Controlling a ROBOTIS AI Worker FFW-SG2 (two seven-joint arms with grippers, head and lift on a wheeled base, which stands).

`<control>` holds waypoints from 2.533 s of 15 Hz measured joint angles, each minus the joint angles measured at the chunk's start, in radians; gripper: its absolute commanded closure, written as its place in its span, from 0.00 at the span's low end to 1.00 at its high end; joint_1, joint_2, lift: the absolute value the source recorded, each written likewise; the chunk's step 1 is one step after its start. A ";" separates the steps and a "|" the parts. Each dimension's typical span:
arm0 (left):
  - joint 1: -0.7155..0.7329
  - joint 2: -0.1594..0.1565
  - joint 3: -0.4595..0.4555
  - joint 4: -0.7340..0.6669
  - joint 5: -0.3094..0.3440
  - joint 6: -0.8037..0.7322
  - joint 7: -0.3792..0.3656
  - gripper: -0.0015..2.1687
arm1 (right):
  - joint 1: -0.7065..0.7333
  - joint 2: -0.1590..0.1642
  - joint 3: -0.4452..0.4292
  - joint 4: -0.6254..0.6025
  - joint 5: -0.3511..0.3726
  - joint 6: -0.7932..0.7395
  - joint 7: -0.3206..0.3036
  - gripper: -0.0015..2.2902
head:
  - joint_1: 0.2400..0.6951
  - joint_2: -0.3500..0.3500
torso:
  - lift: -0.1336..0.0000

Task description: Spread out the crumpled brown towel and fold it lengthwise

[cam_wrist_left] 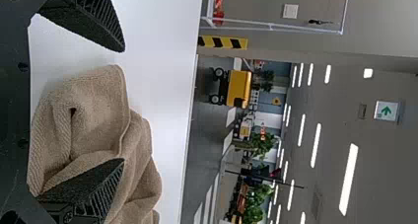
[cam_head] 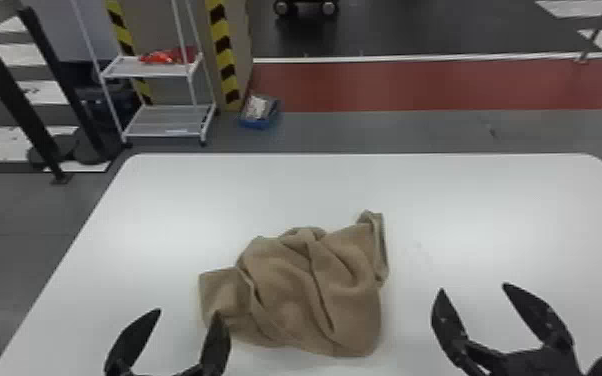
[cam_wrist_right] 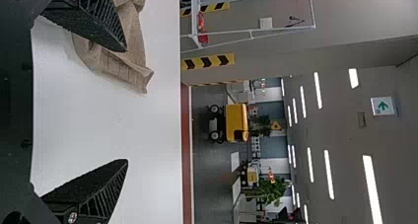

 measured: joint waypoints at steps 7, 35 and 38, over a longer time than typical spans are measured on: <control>0.000 0.000 0.002 0.003 0.002 0.000 -0.005 0.04 | 0.001 0.000 0.000 0.000 0.000 0.000 0.002 0.04 | 1.00 0.61 | 0.08; -0.218 0.000 0.096 0.139 -0.010 0.340 -0.190 0.26 | -0.255 0.000 0.321 0.274 0.219 0.150 -0.149 0.26 | 1.00 0.91 | 0.08; -0.228 0.000 0.107 0.134 -0.014 0.345 -0.237 0.33 | -0.282 0.000 0.328 0.286 0.226 0.194 -0.147 0.55 | 1.00 0.90 | 0.08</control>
